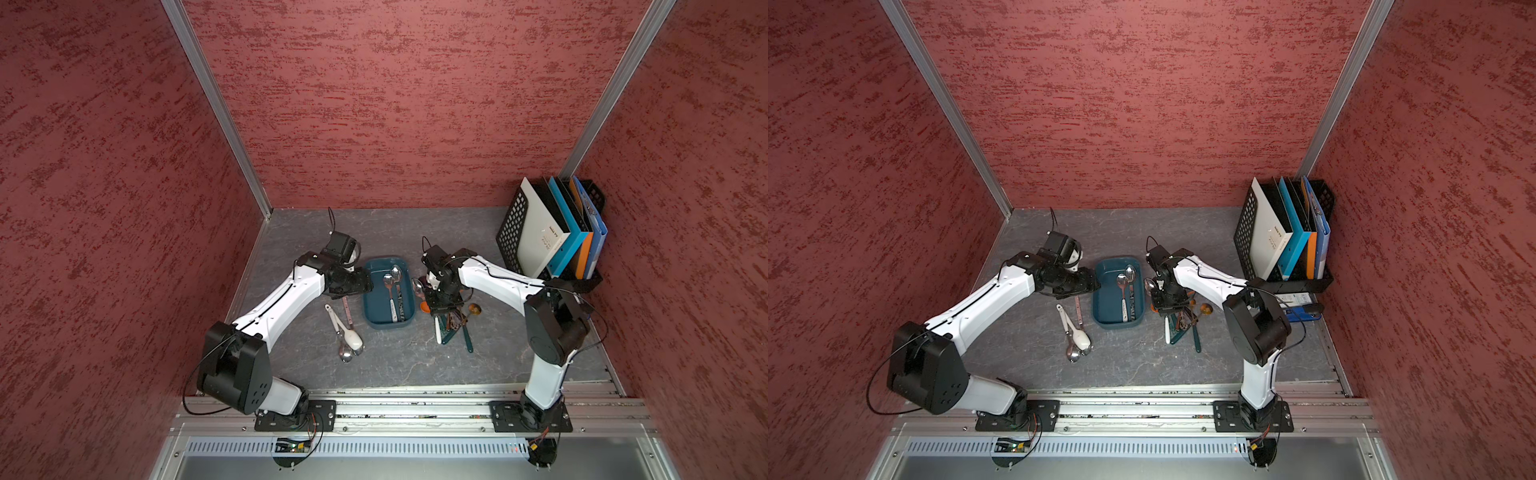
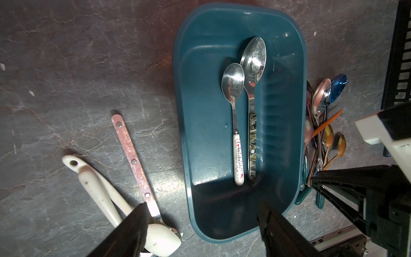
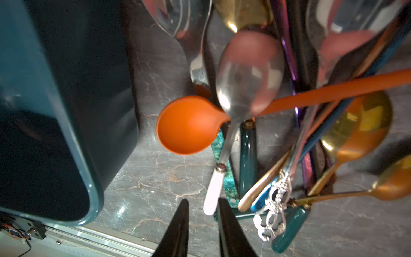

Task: Put the spoon into the storage box
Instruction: Place the spoon in the storage box, then pick up the spoon from the center of the board.

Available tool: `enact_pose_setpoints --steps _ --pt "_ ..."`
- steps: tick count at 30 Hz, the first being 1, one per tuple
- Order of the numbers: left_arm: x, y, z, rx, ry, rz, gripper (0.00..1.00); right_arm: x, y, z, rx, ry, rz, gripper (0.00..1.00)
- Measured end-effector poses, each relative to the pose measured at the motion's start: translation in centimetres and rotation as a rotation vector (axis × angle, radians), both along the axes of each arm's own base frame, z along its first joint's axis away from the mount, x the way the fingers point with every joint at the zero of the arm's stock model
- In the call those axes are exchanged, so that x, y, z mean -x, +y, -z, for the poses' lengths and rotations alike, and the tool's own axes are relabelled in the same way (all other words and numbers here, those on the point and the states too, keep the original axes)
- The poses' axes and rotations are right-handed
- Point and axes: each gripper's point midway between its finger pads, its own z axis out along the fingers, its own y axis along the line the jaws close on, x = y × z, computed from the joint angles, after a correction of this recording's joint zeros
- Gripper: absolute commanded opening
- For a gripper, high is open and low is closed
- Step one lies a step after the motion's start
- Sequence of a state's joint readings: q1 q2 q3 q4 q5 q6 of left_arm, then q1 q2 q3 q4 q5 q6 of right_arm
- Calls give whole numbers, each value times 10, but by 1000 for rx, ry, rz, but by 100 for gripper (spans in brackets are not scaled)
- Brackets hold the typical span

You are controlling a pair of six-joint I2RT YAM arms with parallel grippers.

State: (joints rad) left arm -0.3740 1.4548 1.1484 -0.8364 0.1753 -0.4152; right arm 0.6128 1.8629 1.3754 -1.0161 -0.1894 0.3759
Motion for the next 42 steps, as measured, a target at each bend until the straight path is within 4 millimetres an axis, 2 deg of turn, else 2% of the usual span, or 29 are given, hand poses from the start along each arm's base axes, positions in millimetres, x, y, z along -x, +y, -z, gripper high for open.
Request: enact_pose_setpoints --steps 11,27,42 --pt "1 0 2 -21 -2 -3 80 -4 -2 23 17 24 -7 23" --pt "6 4 10 -49 15 -7 81 2 -8 32 40 39 -11 25" --pt "8 7 12 -60 24 -10 81 5 -11 35 49 50 -22 13"
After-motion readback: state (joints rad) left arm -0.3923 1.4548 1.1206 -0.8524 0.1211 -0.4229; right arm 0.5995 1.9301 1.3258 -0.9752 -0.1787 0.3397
